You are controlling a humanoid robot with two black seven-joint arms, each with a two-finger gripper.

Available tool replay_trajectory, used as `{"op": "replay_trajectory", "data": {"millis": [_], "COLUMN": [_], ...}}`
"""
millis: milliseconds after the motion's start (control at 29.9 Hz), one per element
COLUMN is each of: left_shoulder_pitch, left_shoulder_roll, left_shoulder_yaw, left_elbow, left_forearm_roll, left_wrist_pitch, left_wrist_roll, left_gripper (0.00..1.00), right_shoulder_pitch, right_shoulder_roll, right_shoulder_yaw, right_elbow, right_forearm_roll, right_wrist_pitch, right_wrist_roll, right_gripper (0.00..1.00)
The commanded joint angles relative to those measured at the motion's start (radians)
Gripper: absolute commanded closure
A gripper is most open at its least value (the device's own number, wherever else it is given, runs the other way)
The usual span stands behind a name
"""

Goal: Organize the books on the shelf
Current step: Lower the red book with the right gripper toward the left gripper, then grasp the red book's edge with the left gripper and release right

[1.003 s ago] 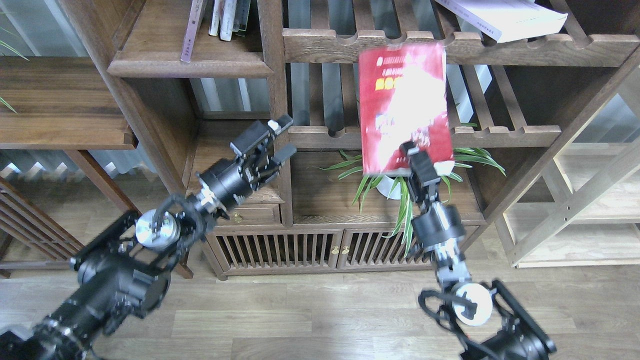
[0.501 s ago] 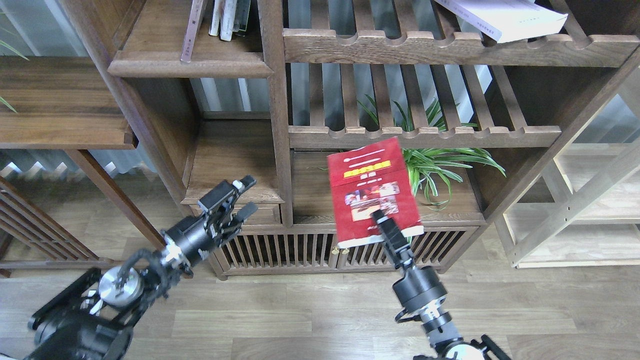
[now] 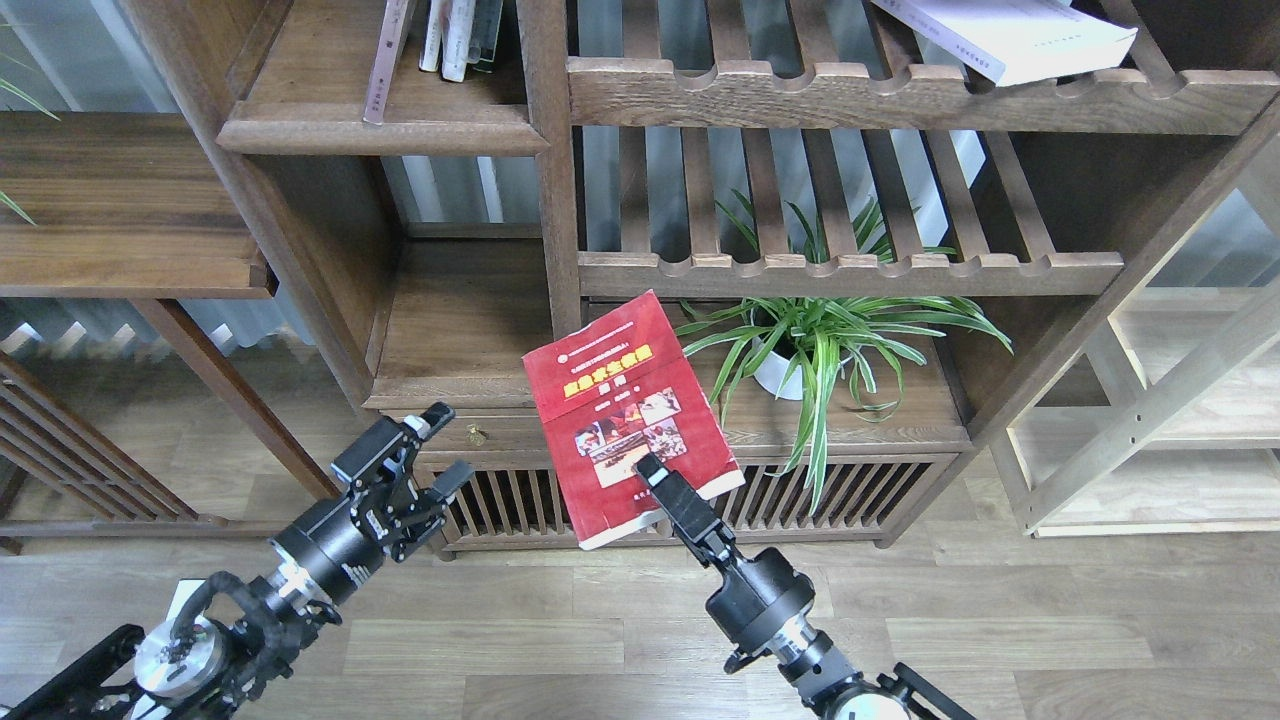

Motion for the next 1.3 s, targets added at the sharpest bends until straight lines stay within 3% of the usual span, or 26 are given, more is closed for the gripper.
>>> {"op": "replay_trajectory", "data": {"millis": [0,535,969,1136,1270], "left_shoulder_pitch": [0.027,0.0,0.0,-0.003,-0.003], "left_shoulder_roll": [0.0,0.002,0.009,0.008,0.009], "left_shoulder_yaw": [0.013,0.081,0.142,0.144,0.144], "left_elbow": [-0.029,-0.033,-0.067,-0.073,-0.073], "left_forearm_roll": [-0.006,-0.035,-0.032,-0.03,-0.03], "left_wrist_pitch": [0.0,0.0,0.0,0.0,0.0], "left_wrist_roll": [0.0,0.0,0.0,0.0,0.0], "left_gripper": [0.02,0.02,0.07,0.2,0.44], "right_shoulder_pitch": [0.023,0.066,0.062,0.062,0.062], "right_shoulder_roll": [0.0,0.0,0.0,0.0,0.0], "right_shoulder_yaw": [-0.031,-0.201,-0.218,-0.218,-0.218], "right_elbow": [-0.012,-0.012,-0.014,-0.014,-0.014], "right_forearm_roll": [0.016,0.107,0.11,0.11,0.11], "right_wrist_pitch": [0.0,0.0,0.0,0.0,0.0], "right_wrist_roll": [0.0,-0.001,0.0,0.0,0.0], "right_gripper": [0.97,0.97,0.96,0.96,0.96]}}
